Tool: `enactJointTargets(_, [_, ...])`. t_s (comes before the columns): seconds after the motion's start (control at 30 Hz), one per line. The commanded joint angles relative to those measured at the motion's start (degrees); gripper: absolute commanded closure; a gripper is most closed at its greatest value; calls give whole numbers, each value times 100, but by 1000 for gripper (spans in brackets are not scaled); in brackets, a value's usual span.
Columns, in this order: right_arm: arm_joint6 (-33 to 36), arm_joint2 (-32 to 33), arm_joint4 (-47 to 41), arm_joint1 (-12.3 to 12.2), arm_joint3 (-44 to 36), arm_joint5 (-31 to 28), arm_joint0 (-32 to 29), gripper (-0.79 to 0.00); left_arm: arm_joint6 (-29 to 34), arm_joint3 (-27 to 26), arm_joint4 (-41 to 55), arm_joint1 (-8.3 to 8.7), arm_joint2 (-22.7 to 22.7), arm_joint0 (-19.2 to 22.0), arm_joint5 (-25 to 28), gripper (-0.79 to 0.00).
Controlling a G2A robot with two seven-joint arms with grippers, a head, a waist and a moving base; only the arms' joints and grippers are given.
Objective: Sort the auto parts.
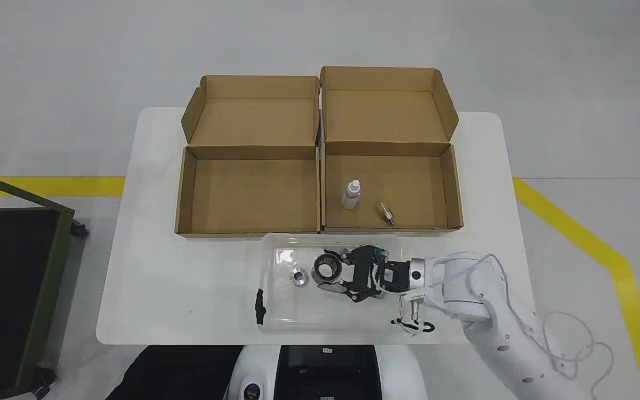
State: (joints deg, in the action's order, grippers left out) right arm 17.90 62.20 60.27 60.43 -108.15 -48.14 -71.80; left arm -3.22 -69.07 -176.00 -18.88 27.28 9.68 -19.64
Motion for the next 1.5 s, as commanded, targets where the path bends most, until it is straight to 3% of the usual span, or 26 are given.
enactJointTargets(0.0, [-137,48,-9,-3,-56,-20,11,0,0,0,0,0,0,0,0,-785])
enactJointTargets(0.67, [-1105,722,252,-70,-1187,28,-79,0,0,0,0,0,0,0,0,-785])
enactJointTargets(1.47, [-2229,937,388,-7,-1461,535,-4,0,0,0,0,0,0,0,0,-785])
